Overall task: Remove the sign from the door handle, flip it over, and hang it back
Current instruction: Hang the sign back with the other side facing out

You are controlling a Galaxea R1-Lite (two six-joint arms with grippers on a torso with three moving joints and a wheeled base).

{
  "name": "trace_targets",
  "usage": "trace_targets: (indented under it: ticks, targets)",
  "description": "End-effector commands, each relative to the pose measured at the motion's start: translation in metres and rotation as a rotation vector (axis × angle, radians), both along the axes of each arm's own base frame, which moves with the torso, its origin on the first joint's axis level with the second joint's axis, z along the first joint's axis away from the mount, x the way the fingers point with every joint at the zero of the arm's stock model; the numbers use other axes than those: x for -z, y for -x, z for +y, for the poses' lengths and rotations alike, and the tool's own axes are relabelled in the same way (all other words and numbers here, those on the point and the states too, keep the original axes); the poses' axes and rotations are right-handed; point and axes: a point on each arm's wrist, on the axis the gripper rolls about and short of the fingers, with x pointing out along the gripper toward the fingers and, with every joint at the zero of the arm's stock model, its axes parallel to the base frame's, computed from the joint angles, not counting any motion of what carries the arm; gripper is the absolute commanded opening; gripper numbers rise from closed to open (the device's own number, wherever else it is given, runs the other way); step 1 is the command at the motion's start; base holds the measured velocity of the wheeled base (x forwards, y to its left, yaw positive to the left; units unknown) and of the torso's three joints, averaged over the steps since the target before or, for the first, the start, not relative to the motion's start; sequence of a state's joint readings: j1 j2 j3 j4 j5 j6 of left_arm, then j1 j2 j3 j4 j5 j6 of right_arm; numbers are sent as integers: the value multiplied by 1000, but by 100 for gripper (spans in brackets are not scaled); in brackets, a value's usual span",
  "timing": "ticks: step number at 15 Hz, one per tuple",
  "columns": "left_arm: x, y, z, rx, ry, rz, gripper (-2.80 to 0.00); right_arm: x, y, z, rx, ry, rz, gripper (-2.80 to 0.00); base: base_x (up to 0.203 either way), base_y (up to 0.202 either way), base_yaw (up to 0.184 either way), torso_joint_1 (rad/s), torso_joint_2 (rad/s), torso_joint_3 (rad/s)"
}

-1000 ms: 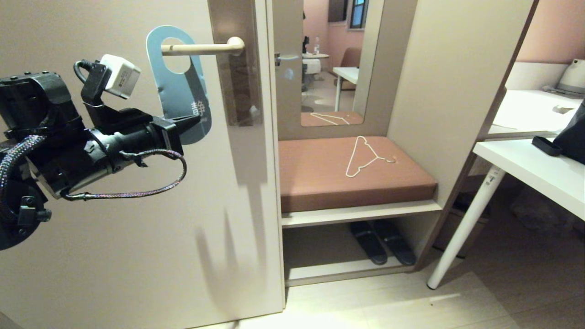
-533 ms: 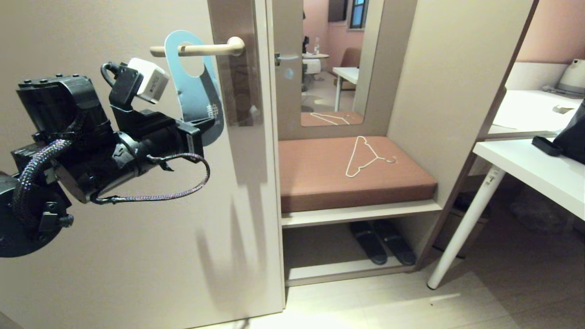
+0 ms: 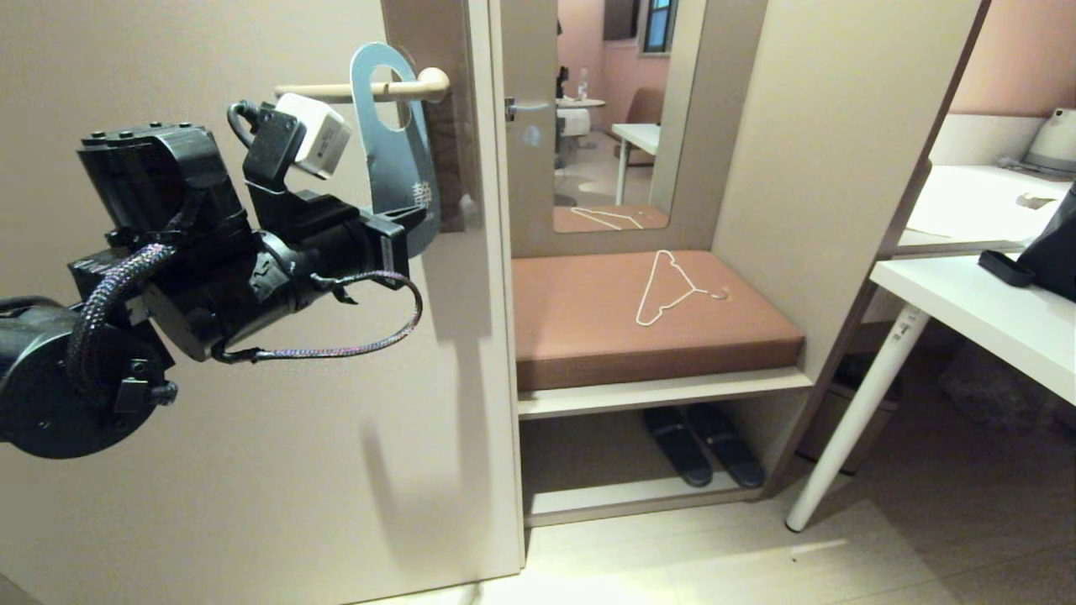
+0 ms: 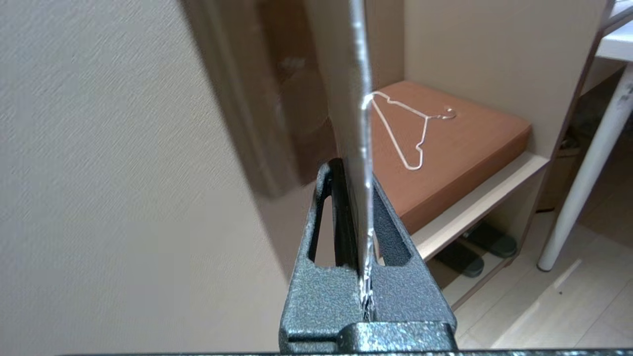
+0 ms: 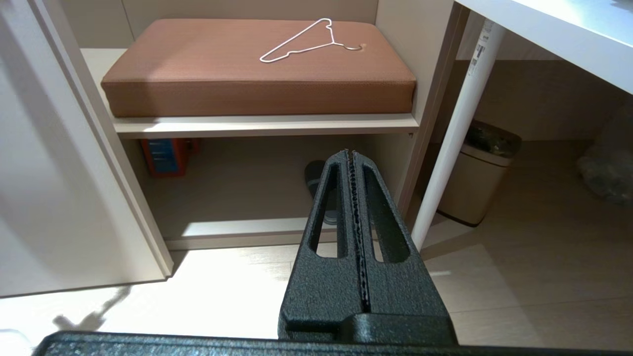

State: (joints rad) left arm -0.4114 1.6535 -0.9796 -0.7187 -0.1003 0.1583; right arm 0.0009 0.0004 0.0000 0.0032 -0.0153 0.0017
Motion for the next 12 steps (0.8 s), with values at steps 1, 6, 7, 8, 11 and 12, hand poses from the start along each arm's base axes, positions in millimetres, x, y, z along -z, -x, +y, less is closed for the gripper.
trace_targets:
  ticks: [1, 6, 7, 8, 11, 12]
  targets:
    - [0, -5, -7, 12, 2, -6, -280, 0, 0, 0, -1, 0, -1, -280, 0, 0, 0, 0, 0, 0]
    - [2, -6, -19, 20, -2, 1, -280, 0, 0, 0, -1, 0, -1, -280, 0, 0, 0, 0, 0, 0]
    - [2, -5, -20, 24, -2, 1, -280, 0, 0, 0, -1, 0, -1, -280, 0, 0, 0, 0, 0, 0]
    - [2, -5, -20, 24, -2, 1, -280, 0, 0, 0, -1, 0, -1, -280, 0, 0, 0, 0, 0, 0]
    - [3, -5, -20, 22, -8, 4, -280, 0, 0, 0, -1, 0, -1, -280, 0, 0, 0, 0, 0, 0]
    - [3, -5, -20, 18, -12, 1, -280, 0, 0, 0, 0, 0, -1, -280, 0, 0, 0, 0, 0, 0]
